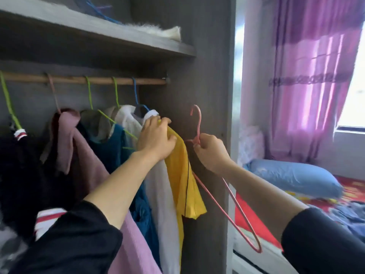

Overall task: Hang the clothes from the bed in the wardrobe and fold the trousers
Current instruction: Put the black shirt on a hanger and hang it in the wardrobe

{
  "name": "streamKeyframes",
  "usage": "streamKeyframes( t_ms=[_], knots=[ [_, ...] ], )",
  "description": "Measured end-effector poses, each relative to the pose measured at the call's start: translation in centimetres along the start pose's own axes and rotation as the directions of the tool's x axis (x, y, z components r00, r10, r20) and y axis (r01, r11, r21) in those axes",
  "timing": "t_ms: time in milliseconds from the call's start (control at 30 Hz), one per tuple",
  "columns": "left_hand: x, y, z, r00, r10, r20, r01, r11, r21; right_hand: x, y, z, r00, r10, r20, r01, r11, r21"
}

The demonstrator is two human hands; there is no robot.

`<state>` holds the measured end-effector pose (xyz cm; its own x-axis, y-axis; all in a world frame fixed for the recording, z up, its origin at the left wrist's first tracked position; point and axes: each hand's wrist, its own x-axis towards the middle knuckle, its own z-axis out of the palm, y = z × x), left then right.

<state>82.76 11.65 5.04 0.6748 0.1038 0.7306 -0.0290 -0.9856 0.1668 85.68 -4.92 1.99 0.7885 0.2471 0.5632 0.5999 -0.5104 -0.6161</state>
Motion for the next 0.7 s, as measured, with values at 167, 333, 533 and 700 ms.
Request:
streamKeyframes(
  t_ms=[167,333,533,700],
  knots=[
    [-11.4,5.0,3.2,0.983,0.053,0.174,-0.016,0.978,-0.208,-12.3,1.5,-2.6,0.979,0.203,-0.028,-0.204,0.979,-0.025],
    [-22.9,10.6,5.7,0.903,0.246,0.353,-0.146,0.947,-0.285,-25.3,5.3,-6.4,0.896,0.444,-0.031,-0.445,0.89,-0.098],
    [-33.6,21.3,7.0,0.712,0.462,0.529,-0.235,0.866,-0.441,-40.4,8.5,-13.5,0.723,0.68,-0.122,-0.691,0.717,-0.094],
    [-40.1,32.8,5.6,0.598,0.616,0.513,-0.294,0.764,-0.575,-51.1,9.1,-22.1,0.532,0.801,-0.274,-0.845,0.522,-0.115]
  ],
)
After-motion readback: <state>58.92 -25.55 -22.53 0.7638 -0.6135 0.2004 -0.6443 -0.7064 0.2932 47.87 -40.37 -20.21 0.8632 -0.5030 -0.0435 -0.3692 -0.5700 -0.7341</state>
